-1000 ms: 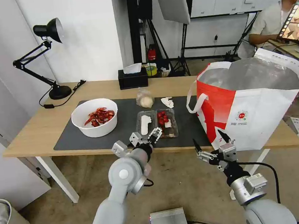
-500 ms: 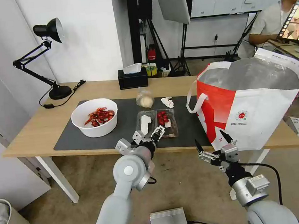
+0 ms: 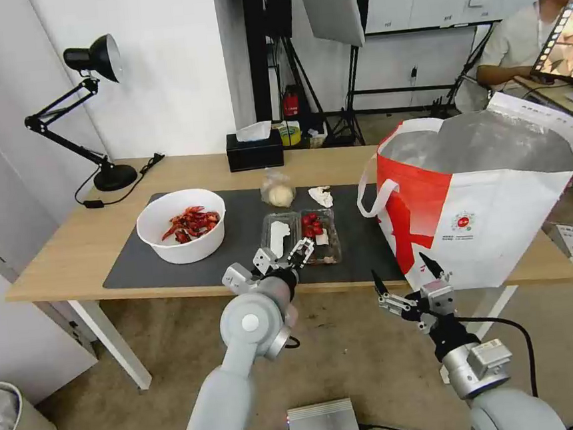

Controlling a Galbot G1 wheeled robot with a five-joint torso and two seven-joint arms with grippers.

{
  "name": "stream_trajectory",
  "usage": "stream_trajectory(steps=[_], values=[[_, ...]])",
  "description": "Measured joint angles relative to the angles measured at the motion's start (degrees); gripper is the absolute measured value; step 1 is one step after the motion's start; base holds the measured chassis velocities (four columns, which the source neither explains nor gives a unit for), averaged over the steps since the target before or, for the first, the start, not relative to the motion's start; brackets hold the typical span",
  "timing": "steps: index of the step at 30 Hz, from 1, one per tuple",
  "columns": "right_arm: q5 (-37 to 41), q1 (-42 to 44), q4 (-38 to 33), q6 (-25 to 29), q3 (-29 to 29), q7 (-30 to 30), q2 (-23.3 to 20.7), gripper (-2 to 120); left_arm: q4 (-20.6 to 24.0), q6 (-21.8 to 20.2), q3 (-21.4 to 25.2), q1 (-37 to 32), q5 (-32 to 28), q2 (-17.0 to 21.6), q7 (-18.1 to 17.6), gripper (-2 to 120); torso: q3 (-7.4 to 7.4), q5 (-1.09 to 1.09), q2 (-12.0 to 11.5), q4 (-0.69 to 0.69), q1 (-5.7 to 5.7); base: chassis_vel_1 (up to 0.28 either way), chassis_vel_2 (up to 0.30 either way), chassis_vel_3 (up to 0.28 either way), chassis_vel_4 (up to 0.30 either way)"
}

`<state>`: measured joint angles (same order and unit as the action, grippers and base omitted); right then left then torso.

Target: Pick up the trash from the table and place it into the takeout bag.

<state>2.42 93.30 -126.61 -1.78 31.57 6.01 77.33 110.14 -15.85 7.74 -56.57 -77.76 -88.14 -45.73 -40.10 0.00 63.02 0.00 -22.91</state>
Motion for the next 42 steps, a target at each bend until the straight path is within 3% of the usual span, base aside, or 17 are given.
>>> stream_trajectory(steps=[18,30,42], values=[[-1.75,0.05,1.73,1.36,-1.51,0.24,1.05,100,1.65,2.27,0.66,-0.77,1.36,-0.05,0.54,100,0.00,0.00,0.00,0.00,0.00,0.000,0.000,0.000,0.000],[-2.21,0.12,1.93,1.66,-1.96,0.32,1.25,100,2.76,5.42,1.39,-1.30,2.89,0.34,5.55,100,0.00,0.00,0.00,0.00,0.00,0.000,0.000,0.000,0.000],[-2.22,0.36,1.51,1.66,-1.85,0.34,1.10,100,3.90,6.10,1.07,-1.15,2.70,0.78,7.65,100,0.00,0.00,0.00,0.00,0.00,0.000,0.000,0.000,0.000]])
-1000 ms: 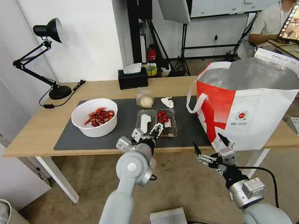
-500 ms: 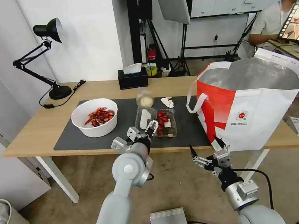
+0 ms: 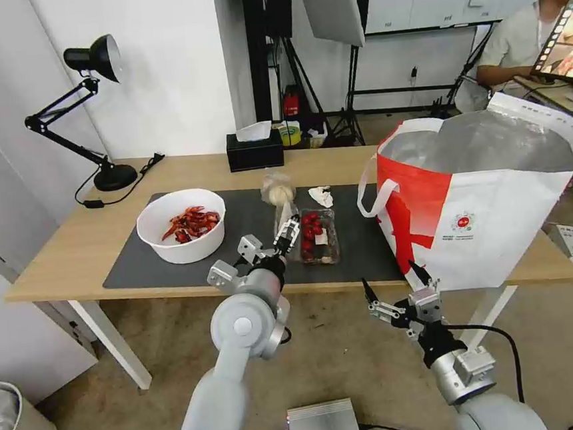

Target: Pick up the trash from the table and place it into the takeout bag.

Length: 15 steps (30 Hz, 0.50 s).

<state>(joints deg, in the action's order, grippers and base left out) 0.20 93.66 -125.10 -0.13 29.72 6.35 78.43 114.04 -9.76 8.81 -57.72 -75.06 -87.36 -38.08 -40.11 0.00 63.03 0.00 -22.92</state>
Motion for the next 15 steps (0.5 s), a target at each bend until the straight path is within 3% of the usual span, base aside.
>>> stream_trajectory(steps=[15], values=[[0.13,0.69,-0.72,0.16,0.51,-0.10,-0.04,100,-0.06,-0.22,-1.69,0.07,-1.15,-0.44,1.42,100,0.00,0.00,0.00,0.00,0.00,0.000,0.000,0.000,0.000]])
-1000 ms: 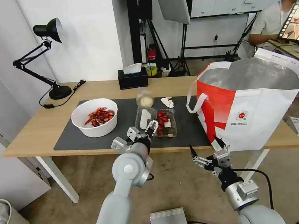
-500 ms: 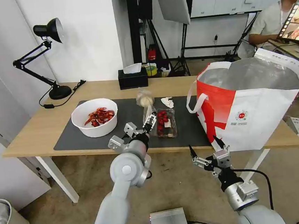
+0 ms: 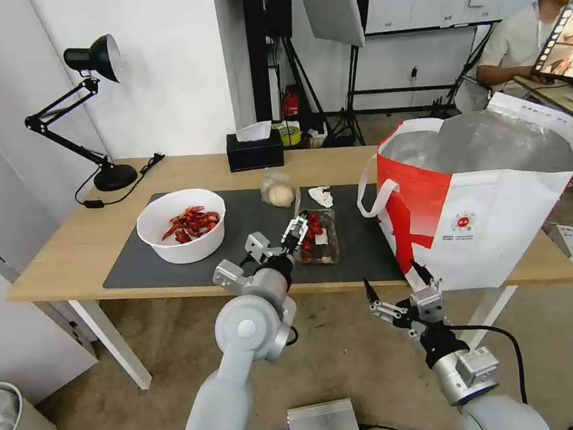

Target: Pick up the trash from the table and place it into the takeout bag.

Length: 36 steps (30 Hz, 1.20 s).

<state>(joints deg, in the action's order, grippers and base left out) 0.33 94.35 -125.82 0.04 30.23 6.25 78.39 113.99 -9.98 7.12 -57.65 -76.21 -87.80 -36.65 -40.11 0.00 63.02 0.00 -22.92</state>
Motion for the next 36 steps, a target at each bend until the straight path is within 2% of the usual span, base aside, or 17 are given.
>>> stream_trajectory(steps=[16,22,26,29,33,35,36], values=[[0.33,0.42,-0.03,0.93,1.44,-0.12,0.14,100,-0.84,-1.34,-3.71,1.04,-0.09,0.48,-0.16,100,0.00,0.00,0.00,0.00,0.00,0.000,0.000,0.000,0.000],[0.35,0.39,0.26,1.05,1.50,-0.16,0.29,100,-0.92,-5.32,-3.86,1.51,1.43,1.75,-0.03,100,0.00,0.00,0.00,0.00,0.00,0.000,0.000,0.000,0.000],[0.35,0.20,0.36,1.05,1.50,-0.16,0.43,100,-1.26,-5.86,-4.74,2.27,2.82,3.56,2.43,99,0.00,0.00,0.00,0.00,0.00,0.000,0.000,0.000,0.000],[0.36,0.18,0.40,1.06,1.54,-0.18,0.51,100,-2.97,-5.75,-6.89,3.81,7.98,6.04,4.73,85,0.00,0.00,0.00,0.00,0.00,0.000,0.000,0.000,0.000],[0.36,0.22,0.48,1.06,1.67,-0.19,0.48,100,-4.45,-5.67,-8.75,5.01,11.78,8.19,7.11,77,0.00,0.00,0.00,0.00,0.00,0.000,0.000,0.000,0.000],[0.39,0.22,0.53,1.09,1.84,-0.20,0.39,100,-6.30,-5.61,-10.83,7.01,15.38,10.62,9.69,65,0.00,0.00,0.00,0.00,0.00,0.000,0.000,0.000,0.000],[0.39,0.22,0.53,1.09,1.84,-0.20,0.39,100,-6.30,-5.61,-10.83,7.01,15.38,10.62,9.69,65,0.00,0.00,0.00,0.00,0.00,0.000,0.000,0.000,0.000]])
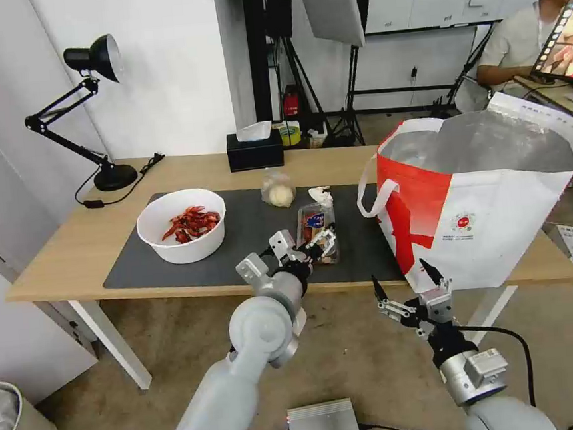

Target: Pick up the trash from the table and place it into the takeout bag.

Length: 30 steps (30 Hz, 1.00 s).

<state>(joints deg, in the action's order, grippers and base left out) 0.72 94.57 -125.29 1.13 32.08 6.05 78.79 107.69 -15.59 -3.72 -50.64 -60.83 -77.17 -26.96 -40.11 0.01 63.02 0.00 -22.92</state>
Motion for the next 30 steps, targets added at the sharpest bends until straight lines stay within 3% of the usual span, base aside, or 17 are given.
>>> stream_trajectory(steps=[4,9,15,18,24,30], values=[[0.04,0.00,0.19,0.02,0.14,-0.01,-0.05,100,-1.51,0.11,-2.57,3.66,3.34,3.50,2.70,45,0.00,0.00,0.00,0.00,0.00,0.000,0.000,0.000,0.000],[0.08,-0.09,0.43,0.02,-0.04,-0.01,0.06,100,-3.18,0.16,-3.60,5.27,5.22,4.23,3.83,30,0.00,0.00,0.00,0.00,0.00,0.000,0.000,0.000,0.000],[7.76,-0.26,-0.84,-3.80,-1.26,-0.88,0.11,100,-5.24,0.31,-6.16,5.51,9.57,4.62,5.26,6,0.00,0.00,0.00,0.00,0.00,0.000,0.000,0.000,0.000],[8.97,-0.37,-1.06,-4.47,-1.22,-1.06,-0.05,100,-5.31,0.29,-6.98,5.29,10.46,4.99,5.53,0,0.00,0.00,0.00,0.00,0.00,0.000,0.000,0.000,0.000],[12.84,-0.52,-2.09,-6.67,-1.48,-2.03,-0.06,100,-5.34,0.20,-7.56,5.23,11.19,5.49,5.62,0,0.00,-0.01,0.00,0.00,0.00,0.000,0.000,0.000,0.000],[26.38,-2.13,-4.13,-13.11,-2.49,-5.61,0.19,100,-5.82,0.20,-8.47,5.33,13.42,5.80,6.08,0,0.00,0.00,0.00,0.00,0.00,0.000,0.000,0.000,0.000]])
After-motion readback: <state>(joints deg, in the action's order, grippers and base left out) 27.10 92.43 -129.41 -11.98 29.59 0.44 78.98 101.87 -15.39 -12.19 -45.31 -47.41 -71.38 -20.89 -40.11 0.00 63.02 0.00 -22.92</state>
